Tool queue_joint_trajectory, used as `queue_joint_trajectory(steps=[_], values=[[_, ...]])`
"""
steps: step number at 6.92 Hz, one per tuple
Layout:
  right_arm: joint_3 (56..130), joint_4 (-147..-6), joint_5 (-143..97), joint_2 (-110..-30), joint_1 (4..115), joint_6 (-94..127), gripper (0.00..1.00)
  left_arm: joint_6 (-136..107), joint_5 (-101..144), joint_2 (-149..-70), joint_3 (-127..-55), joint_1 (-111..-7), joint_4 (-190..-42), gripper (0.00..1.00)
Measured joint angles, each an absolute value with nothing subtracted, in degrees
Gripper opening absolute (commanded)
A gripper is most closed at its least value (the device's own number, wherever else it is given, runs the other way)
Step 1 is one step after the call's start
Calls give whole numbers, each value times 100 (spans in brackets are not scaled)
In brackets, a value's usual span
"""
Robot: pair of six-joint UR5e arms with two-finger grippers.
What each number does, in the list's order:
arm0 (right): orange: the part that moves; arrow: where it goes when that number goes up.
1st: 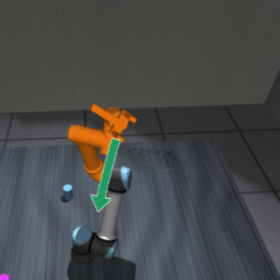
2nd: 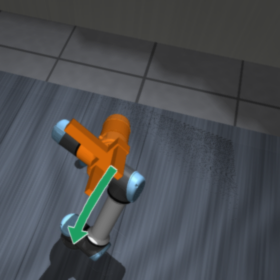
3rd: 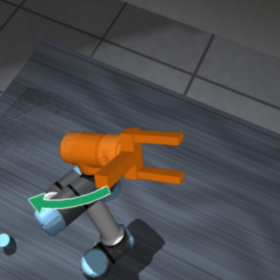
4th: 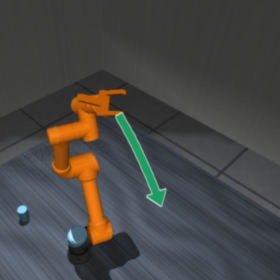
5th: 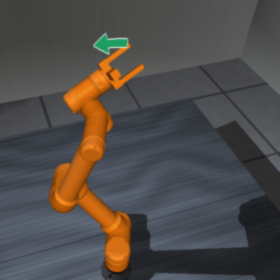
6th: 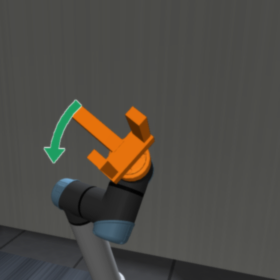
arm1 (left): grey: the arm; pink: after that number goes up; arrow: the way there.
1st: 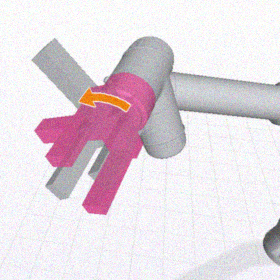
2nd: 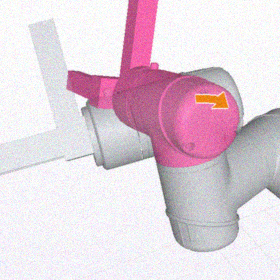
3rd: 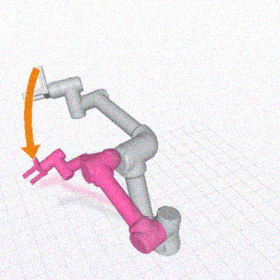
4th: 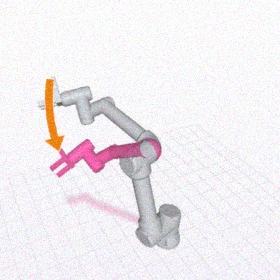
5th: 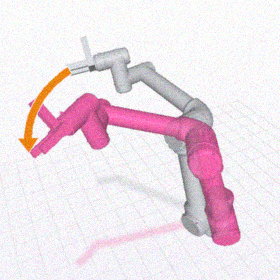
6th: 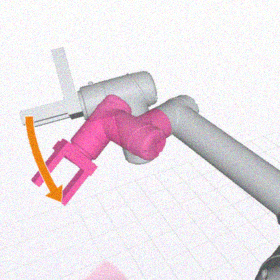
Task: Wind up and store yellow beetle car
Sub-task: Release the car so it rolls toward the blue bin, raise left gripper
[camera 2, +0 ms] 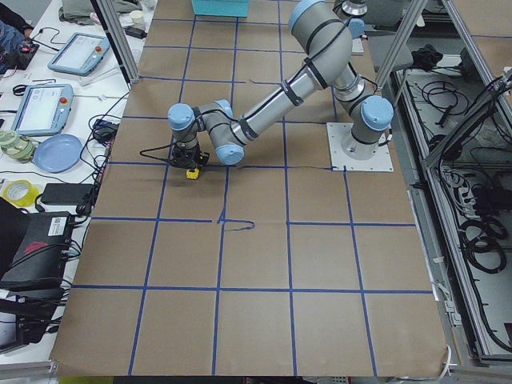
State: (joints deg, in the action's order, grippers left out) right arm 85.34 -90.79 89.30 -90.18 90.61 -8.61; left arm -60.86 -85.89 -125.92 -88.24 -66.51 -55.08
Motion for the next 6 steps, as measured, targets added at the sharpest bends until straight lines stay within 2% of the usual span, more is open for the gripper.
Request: queue_joint_trajectory(steps=[2,6], values=[[8534,-9079,8924,-9018,9062,-861,100,-6090,-8565,-12425,-8808,-6725,-5478,96],[8534,-9079,8927,-9018,9062,-857,100,-5441,-8652,-11877,-8784,-6932,-5717,100]])
